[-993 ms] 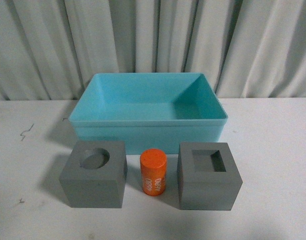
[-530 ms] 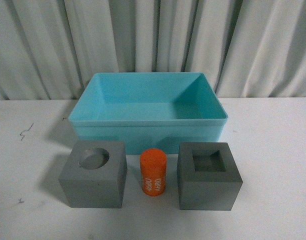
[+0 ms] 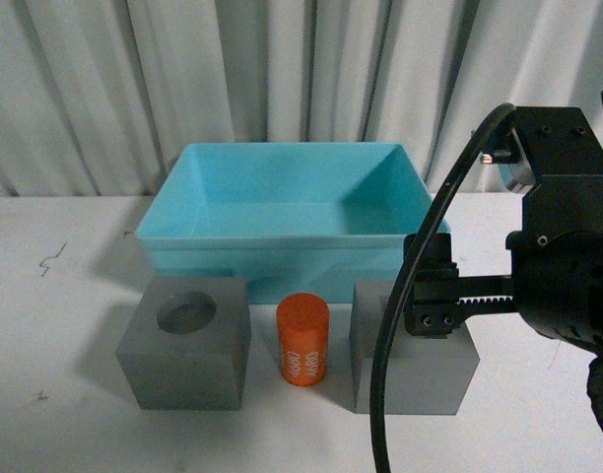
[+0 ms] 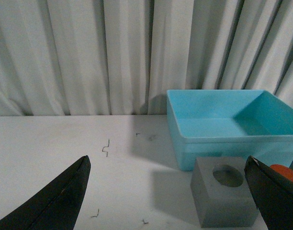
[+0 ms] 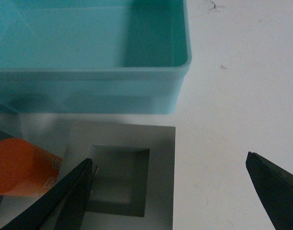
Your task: Place gray and orange parts in blue box
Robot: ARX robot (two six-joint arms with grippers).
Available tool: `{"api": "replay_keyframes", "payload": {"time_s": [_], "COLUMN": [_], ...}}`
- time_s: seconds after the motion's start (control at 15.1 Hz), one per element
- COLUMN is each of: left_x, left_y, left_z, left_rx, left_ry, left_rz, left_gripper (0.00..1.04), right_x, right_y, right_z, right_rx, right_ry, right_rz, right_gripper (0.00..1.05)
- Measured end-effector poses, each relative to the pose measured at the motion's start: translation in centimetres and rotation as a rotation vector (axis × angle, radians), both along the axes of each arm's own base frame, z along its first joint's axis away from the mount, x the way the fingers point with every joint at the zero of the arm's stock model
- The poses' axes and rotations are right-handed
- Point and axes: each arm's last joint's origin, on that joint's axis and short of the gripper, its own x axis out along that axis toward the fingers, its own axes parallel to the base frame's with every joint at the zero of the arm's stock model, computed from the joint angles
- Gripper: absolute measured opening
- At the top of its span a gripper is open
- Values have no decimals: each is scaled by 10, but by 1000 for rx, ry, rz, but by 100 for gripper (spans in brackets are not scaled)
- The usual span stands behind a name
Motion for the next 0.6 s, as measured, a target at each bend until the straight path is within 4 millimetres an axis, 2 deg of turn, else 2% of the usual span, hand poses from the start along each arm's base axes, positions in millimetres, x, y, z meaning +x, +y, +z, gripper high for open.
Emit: {"api": "replay_keyframes", "payload": {"time_s": [0.6], "left_x": [0], "left_y": [0], "left_z": [0], "left_rx": [0], "left_ry": [0], "left_rz": [0], "left_gripper": [98], "right_x": [0], "right_y": [5], "right_z": [-36], "right_rx": [-2], "right_ry": [88], "right_rz": [-44], "right_gripper": [98]}}
